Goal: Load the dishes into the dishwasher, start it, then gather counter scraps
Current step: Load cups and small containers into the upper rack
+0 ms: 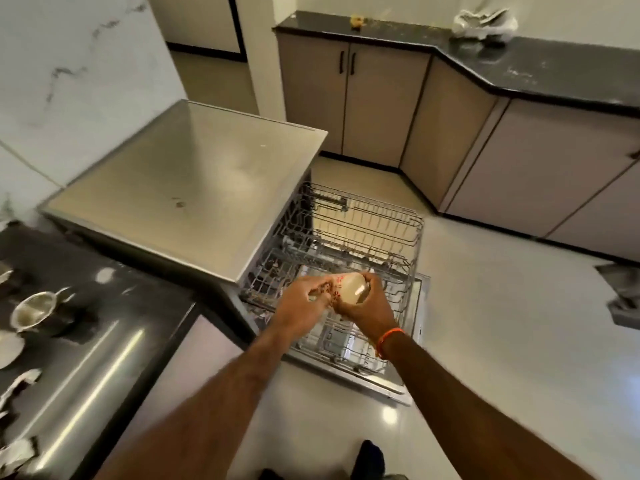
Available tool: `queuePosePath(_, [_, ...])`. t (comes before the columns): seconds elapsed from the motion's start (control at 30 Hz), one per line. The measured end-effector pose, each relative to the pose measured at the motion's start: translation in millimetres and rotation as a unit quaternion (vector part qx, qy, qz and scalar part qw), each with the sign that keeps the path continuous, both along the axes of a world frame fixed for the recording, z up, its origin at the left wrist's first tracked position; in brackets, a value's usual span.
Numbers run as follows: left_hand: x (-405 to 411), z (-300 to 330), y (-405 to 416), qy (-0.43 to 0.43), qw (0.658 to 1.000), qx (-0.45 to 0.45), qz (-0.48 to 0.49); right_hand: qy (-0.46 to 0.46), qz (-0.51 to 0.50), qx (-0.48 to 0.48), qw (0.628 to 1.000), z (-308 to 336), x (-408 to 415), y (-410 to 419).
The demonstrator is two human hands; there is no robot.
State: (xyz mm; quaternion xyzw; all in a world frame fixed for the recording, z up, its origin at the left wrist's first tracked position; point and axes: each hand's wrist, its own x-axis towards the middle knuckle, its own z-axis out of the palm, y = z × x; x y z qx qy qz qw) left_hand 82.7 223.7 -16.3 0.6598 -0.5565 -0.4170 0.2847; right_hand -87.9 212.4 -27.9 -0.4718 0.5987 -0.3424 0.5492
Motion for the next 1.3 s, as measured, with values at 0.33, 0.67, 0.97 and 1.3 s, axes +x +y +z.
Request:
queuePosePath(0.33, [-89, -98, -69, 0.192, 0.952, 0.236, -0.024, 0.032, -0.051, 0.109, 0.992, -103, -91, -53])
queuePosePath(0.67, [-87, -203, -109, 0.143, 0.923, 0.356, -0.033, 0.11, -0.009, 0.188, 0.976, -200, -96, -76])
queuePosePath(0.97, [-90, -208, -118, 0.093, 0.923, 0.369, -0.059, 0.126, -0.041, 0.2, 0.971, -227, -95, -68])
queuePosePath(1.3, [-84, -133, -103, -0.043, 0.962, 0.231, -0.142, 0.283, 0.09, 0.129, 0.946, -167, -99, -70])
